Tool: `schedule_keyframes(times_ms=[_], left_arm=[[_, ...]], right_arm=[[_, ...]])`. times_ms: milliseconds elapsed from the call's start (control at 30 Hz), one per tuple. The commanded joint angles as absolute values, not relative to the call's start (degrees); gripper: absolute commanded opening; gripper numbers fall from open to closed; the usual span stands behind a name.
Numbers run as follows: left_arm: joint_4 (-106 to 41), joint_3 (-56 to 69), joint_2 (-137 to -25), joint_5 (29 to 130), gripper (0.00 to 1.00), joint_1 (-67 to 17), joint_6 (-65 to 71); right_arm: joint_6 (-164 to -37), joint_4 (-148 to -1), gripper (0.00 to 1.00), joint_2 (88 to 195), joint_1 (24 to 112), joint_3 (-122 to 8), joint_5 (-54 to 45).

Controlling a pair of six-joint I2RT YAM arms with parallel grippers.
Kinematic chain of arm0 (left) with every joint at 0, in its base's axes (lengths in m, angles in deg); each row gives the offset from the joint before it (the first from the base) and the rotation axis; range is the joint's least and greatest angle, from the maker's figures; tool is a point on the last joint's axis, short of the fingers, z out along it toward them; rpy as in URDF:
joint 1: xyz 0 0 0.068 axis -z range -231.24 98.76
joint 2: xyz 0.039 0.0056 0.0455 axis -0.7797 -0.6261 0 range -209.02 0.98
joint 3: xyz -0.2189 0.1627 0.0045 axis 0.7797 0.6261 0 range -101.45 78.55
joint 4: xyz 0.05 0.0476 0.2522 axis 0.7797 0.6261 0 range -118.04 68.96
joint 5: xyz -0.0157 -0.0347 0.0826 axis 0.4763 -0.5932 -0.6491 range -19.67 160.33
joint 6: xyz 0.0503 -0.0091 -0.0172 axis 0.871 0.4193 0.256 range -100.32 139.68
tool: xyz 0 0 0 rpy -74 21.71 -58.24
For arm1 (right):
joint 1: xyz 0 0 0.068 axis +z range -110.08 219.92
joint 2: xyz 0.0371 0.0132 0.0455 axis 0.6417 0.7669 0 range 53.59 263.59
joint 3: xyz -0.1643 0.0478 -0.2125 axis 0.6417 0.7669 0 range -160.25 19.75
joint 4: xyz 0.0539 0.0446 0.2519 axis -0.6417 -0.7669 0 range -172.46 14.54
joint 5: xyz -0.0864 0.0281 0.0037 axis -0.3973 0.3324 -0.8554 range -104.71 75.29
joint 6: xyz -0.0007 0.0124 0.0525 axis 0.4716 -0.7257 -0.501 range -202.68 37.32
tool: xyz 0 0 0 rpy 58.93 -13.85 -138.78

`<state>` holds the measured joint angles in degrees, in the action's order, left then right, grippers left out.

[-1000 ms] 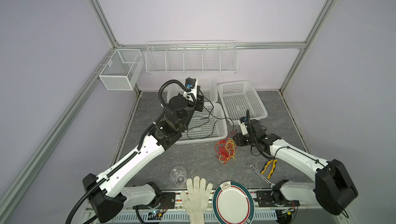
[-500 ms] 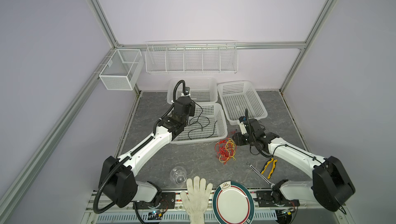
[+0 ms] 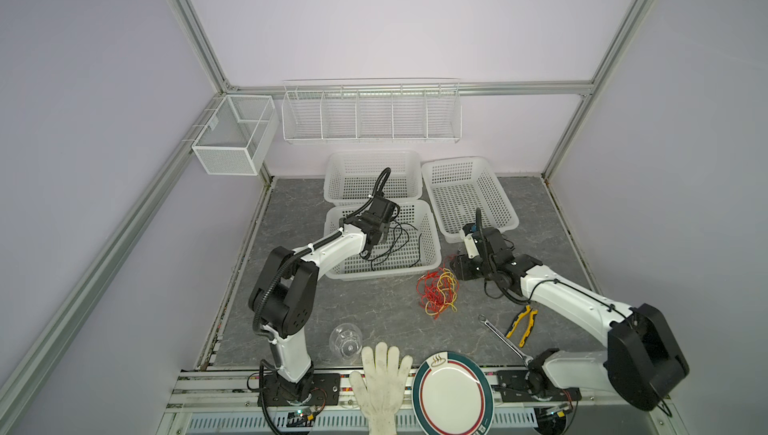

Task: Untangle the cables

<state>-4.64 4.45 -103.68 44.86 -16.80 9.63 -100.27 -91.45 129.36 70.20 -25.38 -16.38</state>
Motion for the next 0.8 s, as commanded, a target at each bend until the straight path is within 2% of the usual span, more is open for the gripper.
schedule_keyframes(times_ms=[0, 67, 133, 200, 267, 533, 633, 767], left_arm=[[-1.5, 2.9, -104.4, 45.8, 0.33, -17.0, 6.6], [-1.8, 3.2, -104.4, 46.0, 0.54, -17.0, 6.2], [-1.6, 3.0, -104.4, 45.7, 0.71, -17.0, 6.0], [-0.8, 2.6, -104.5, 45.1, 0.82, -16.8, 6.1], [-0.1, 2.1, -104.5, 44.2, 1.00, -16.4, 6.2], [0.2, 1.6, -100.9, 37.3, 0.99, -11.1, 7.6], [-1.1, 2.1, -98.6, 38.6, 0.99, -9.1, 8.0], [-4.9, 4.6, -94.9, 46.0, 0.99, -8.2, 7.7]], right_arm=[[-100.1, -94.8, 0.60, 126.7, 70.7, -27.1, -16.4], [-99.8, -96.2, 0.60, 124.9, 70.8, -27.0, -17.1], [-99.5, -97.8, 0.60, 123.1, 70.8, -27.2, -18.1], [-99.2, -99.6, 0.61, 121.3, 70.8, -27.3, -19.2], [-99.1, -101.3, 0.61, 119.7, 70.9, -27.2, -20.3], [-99.5, -103.6, 0.62, 115.5, 71.1, -24.5, -17.1], [-100.7, -102.9, 0.62, 113.9, 71.2, -22.6, -14.2], [-103.3, -98.3, 0.61, 111.2, 71.5, -18.2, -8.9]])
